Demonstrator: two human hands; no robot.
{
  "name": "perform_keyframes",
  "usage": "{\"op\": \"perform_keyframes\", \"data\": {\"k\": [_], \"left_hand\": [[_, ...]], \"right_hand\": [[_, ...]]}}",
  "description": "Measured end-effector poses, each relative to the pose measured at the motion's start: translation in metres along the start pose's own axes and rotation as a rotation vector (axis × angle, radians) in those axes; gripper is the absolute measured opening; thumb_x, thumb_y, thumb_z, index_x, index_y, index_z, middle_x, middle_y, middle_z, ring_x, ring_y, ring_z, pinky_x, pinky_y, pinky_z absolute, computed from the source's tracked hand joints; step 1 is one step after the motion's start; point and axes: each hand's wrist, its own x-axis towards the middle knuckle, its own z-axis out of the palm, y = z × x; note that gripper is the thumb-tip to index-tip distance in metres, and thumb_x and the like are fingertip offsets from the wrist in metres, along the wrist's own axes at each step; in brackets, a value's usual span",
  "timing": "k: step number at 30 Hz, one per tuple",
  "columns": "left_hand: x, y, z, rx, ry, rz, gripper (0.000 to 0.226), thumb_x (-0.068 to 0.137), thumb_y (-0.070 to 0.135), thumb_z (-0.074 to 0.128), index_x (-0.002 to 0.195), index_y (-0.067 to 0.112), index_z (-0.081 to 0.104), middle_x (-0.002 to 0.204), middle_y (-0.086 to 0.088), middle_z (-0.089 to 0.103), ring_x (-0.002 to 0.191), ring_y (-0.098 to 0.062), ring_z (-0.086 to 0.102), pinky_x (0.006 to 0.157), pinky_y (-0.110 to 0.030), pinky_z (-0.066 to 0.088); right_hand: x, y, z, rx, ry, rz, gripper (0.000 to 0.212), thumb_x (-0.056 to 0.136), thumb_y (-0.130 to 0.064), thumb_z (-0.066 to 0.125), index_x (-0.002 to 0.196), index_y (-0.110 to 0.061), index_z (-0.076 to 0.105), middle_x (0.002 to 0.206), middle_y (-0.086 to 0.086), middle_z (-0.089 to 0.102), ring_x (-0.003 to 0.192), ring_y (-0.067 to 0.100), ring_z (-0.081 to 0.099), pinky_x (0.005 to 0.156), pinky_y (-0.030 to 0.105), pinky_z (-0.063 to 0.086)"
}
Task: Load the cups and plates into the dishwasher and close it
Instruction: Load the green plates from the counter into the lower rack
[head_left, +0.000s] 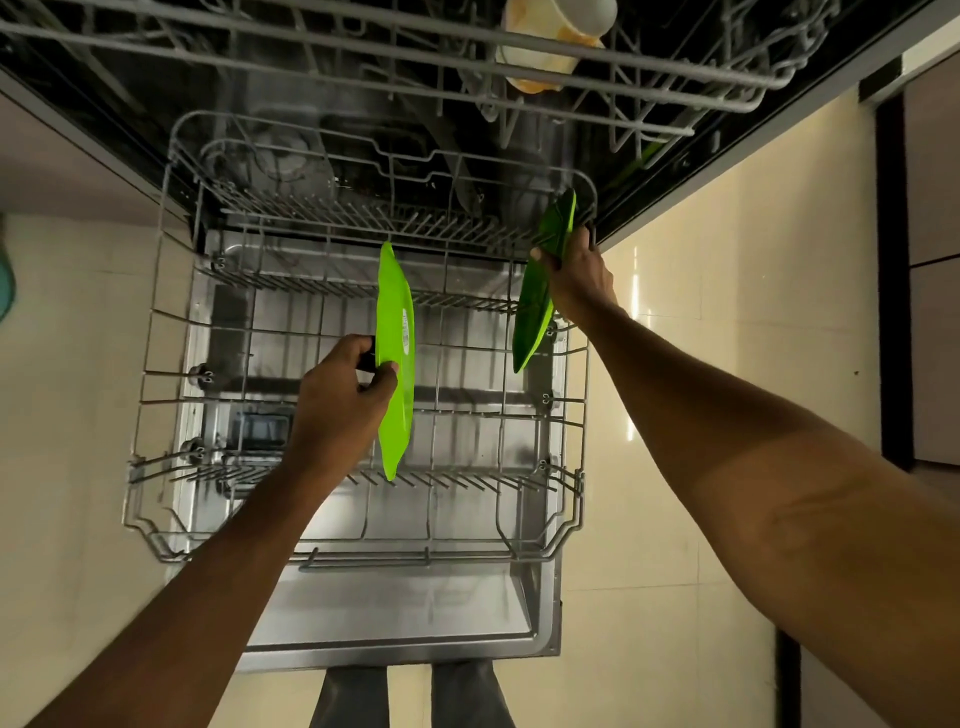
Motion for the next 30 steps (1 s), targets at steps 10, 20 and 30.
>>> {"op": "perform_keyframes", "data": {"k": [10,20,30], "left_hand": [[-0.008,-0.002,-0.016,0.178,0.059,0.156,0.009,0.085,0.013,0.067,0.094,0.013,0.066,0.078,0.009,0.06,0.054,0.004,0.053,0.05,-0.006,0.034],[-0.009,0.016,-0.026,0.568,0.027,0.36,0.02,0.09,0.018,0.058,0.106,0.007,0.059,0.094,-0.012,0.065,0.074,-0.032,0.063,0.06,-0.038,0.05],[0.006,0.011,-0.027,0.294,-0.005,0.165,0.034,0.094,0.052,0.044,0.106,0.024,0.06,0.103,0.001,0.069,0.076,-0.025,0.067,0.071,-0.039,0.055]], "right_hand": [[-0.075,-0.05,0.015,0.285,0.037,-0.091,0.03,0.098,-0.034,0.047,0.084,-0.011,0.062,0.069,-0.001,0.061,0.059,0.002,0.057,0.052,0.023,0.044],[-0.107,-0.112,0.024,0.42,-0.277,-0.023,0.037,0.092,-0.046,0.054,0.083,-0.012,0.067,0.078,0.009,0.072,0.069,0.022,0.07,0.06,0.033,0.058],[-0.078,-0.086,-0.015,0.35,-0.112,0.075,0.027,0.095,-0.027,0.049,0.107,-0.005,0.059,0.095,0.018,0.069,0.08,0.034,0.071,0.075,0.05,0.058]]}}
